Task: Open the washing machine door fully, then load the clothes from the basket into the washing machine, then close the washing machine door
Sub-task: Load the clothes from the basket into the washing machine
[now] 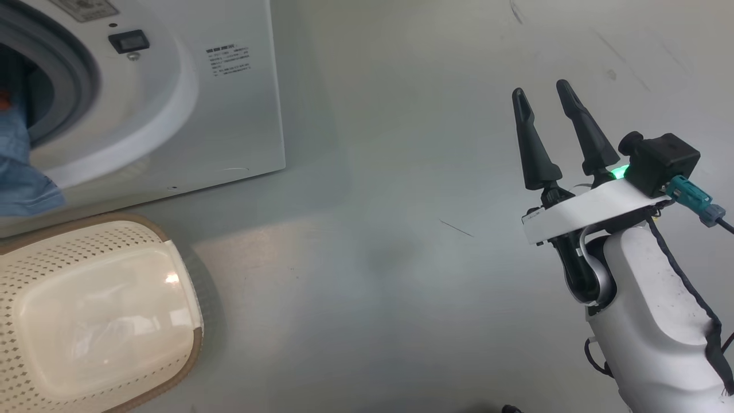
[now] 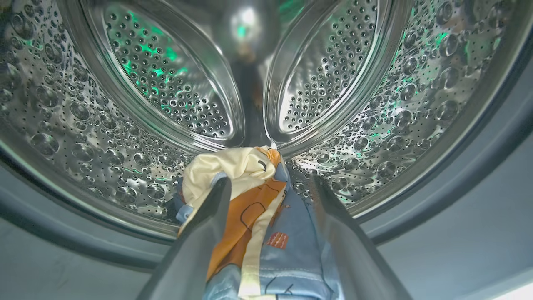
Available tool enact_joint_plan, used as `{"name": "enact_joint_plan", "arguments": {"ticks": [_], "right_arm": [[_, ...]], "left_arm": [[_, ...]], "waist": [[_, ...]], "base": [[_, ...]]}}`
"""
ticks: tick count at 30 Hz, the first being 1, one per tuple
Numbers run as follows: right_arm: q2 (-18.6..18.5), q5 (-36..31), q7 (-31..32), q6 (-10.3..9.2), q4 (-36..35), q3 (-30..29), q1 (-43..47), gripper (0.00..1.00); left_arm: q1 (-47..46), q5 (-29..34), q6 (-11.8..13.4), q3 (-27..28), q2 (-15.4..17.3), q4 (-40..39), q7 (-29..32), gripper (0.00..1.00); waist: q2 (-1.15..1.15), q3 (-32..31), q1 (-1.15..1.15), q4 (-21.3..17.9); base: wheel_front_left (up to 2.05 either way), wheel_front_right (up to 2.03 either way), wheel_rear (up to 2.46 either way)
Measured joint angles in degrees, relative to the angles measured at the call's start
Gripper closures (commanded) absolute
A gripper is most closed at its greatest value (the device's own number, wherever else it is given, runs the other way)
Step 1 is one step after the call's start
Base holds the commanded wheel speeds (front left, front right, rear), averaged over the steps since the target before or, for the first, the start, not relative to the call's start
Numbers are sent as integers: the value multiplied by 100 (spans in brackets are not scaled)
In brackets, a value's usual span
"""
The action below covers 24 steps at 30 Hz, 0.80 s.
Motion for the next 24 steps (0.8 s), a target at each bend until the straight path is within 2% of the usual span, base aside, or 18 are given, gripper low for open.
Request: {"name": "enact_joint_plan", "arguments": {"ticks": [14,24], "right_arm": [[-104,2,0,0,75,36,230,0],[-152,3,0,0,70,60,231,0]], "left_arm": [[831,266,20,64,-229,-567,-46,0],[1418,397,222,346,-447,-1310,-68,0]], "waist": [[0,-347,0,378],[0,-455,0,582]], "base": [[0,0,0],[0,0,0]]}}
